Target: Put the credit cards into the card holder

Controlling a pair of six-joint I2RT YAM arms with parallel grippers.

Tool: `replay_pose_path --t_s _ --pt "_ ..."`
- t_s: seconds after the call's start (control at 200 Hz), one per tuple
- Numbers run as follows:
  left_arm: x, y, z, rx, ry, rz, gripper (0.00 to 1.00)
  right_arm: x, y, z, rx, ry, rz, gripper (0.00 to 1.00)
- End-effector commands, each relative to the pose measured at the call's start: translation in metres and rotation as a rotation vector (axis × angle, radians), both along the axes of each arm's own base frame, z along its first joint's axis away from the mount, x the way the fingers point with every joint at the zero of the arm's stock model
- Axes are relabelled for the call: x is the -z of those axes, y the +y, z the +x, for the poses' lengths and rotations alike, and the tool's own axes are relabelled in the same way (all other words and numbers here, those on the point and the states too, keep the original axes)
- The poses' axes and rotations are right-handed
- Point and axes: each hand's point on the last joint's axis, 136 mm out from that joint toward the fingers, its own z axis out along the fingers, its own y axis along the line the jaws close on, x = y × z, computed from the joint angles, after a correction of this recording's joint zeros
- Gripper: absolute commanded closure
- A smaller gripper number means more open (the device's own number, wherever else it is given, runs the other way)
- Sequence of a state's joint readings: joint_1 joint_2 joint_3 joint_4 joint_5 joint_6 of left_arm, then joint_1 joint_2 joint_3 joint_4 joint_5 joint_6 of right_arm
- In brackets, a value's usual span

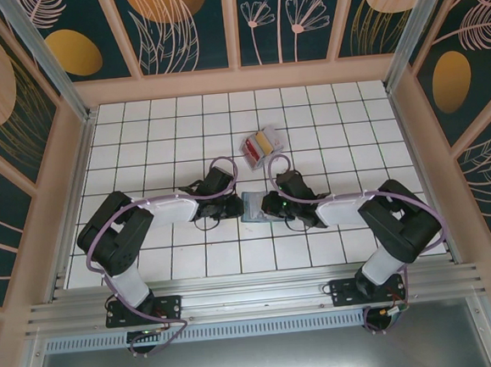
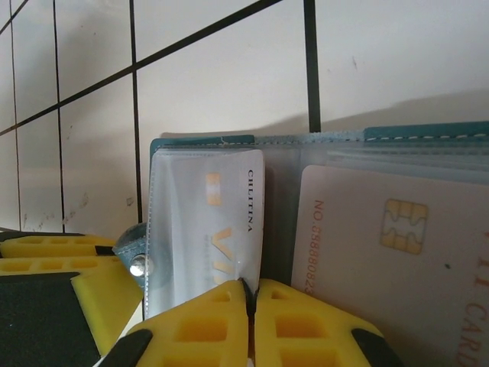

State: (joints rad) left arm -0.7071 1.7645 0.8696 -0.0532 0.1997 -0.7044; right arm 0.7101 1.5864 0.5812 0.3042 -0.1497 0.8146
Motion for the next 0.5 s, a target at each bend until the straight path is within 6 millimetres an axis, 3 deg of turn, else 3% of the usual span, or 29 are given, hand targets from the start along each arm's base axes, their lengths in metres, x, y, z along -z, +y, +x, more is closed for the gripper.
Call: replay_pose_path --t_s 0.0,0.3,0.42,0.495 --pt "0.042 -0.004 -0.036 0.060 0.119 0.038 0.78 0.017 -0.008 -0.023 -0.035 0.072 -0.092 0.90" --pt "0.045 0.001 -0.037 0.049 0.118 0.060 0.79 -0.006 -0.026 -0.022 -0.028 0.036 -0.160 0.67" --pt "0.044 0.002 -0.037 0.045 0.113 0.058 0.79 -0.012 -0.028 -0.019 -0.037 0.024 -0.153 0.63" --pt "0.044 0.002 -0.037 0.044 0.114 0.056 0.79 -0.014 -0.032 -0.017 -0.038 0.018 -0.166 0.67"
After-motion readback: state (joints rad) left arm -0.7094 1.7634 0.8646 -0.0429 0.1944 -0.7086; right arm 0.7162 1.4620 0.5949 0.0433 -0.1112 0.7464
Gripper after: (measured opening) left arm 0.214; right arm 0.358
